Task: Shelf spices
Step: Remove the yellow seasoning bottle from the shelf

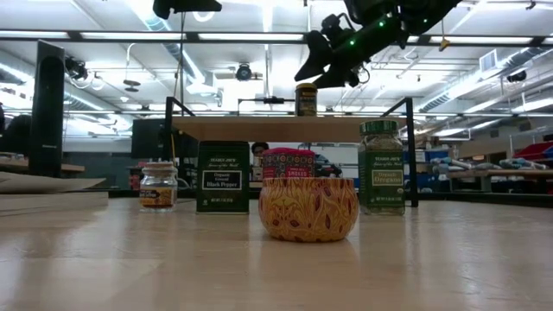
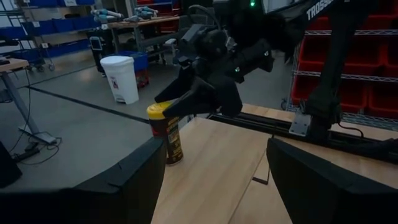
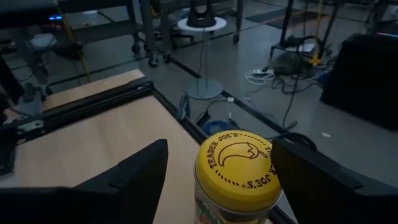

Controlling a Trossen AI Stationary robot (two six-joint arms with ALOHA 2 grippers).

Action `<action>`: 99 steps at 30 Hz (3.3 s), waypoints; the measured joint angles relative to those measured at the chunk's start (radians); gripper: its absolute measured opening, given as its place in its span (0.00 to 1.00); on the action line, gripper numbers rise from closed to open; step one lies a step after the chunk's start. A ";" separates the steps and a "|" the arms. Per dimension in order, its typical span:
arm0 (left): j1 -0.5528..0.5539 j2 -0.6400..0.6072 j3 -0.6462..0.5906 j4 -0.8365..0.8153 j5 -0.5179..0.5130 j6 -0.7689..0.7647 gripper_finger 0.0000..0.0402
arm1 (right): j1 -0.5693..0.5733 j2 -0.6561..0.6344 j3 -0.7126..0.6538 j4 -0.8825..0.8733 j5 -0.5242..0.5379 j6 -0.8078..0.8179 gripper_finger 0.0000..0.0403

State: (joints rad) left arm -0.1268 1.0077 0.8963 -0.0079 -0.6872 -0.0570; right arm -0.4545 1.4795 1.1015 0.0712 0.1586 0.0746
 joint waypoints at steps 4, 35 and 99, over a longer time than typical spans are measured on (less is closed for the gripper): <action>0.000 0.000 0.000 -0.003 0.000 0.000 0.71 | -0.001 0.001 0.000 -0.006 0.033 0.000 0.71; 0.003 0.068 0.000 -0.081 0.005 -0.004 0.71 | 0.176 0.002 -0.004 0.016 0.019 -0.158 0.71; 0.108 0.164 0.001 -0.076 0.030 -0.079 0.71 | 0.224 0.513 0.753 -0.882 -0.046 -0.731 0.70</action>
State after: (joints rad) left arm -0.0193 1.1717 0.8970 -0.0842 -0.6575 -0.1356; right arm -0.2310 1.9923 1.8540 -0.8108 0.1131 -0.6565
